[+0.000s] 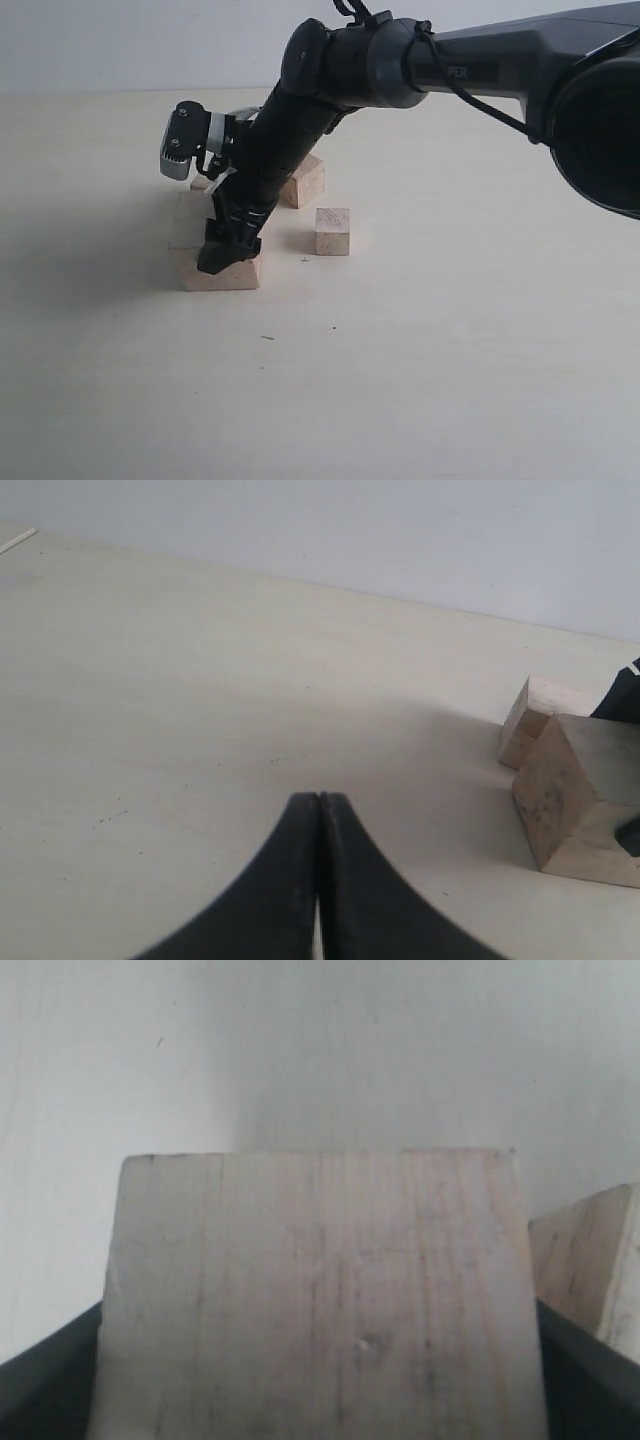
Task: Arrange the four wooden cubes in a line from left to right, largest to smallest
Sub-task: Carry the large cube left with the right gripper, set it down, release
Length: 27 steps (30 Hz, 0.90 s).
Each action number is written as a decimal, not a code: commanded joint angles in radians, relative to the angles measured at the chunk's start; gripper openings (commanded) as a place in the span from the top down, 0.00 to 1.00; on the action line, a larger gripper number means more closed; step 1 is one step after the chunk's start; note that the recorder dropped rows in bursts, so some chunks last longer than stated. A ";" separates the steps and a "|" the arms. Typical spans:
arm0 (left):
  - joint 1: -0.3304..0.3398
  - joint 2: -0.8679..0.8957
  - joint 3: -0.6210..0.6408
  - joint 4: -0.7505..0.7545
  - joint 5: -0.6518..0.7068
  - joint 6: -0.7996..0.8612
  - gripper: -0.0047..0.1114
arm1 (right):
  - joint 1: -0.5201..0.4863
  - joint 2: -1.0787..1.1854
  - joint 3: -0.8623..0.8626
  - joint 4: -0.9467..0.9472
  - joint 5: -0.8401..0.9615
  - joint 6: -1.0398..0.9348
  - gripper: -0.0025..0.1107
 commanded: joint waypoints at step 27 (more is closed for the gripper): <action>-0.006 -0.005 0.001 -0.004 -0.006 -0.005 0.96 | -0.004 0.029 -0.012 0.015 0.099 0.053 0.71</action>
